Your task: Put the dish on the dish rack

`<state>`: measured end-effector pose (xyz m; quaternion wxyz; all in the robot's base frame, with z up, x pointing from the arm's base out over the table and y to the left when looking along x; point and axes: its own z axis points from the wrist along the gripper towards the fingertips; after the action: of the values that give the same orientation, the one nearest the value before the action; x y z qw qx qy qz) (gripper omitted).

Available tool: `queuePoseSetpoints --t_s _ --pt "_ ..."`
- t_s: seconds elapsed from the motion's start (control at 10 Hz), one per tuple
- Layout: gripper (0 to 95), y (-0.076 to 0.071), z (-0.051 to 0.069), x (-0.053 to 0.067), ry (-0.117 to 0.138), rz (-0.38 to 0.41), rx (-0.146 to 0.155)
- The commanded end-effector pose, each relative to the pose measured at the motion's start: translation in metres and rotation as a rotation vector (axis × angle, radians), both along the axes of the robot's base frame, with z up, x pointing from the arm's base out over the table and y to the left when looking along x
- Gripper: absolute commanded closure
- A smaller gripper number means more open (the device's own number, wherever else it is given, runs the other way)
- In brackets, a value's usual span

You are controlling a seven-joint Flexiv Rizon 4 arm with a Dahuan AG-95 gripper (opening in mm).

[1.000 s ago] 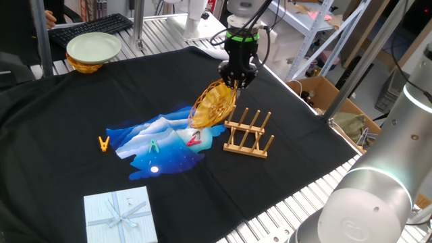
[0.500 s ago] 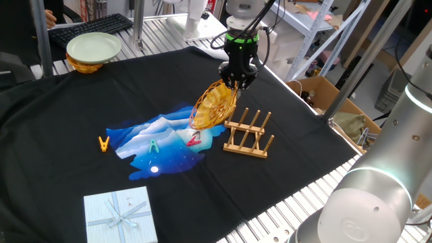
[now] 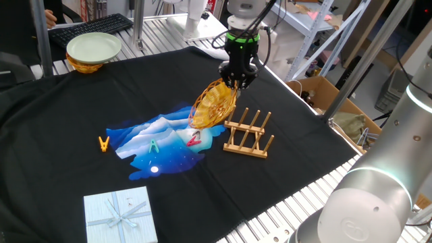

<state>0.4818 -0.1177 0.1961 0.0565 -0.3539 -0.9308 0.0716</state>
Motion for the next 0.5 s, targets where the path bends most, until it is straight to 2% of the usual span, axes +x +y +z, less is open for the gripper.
queuePoseSetpoints --t_s 0.1,0.5 --pt "95.0 -0.0005 0.0004 0.0011 -0.001 -0.002 0.013" --pt "95.0 -0.0005 0.0004 0.0011 0.004 -0.004 0.001"
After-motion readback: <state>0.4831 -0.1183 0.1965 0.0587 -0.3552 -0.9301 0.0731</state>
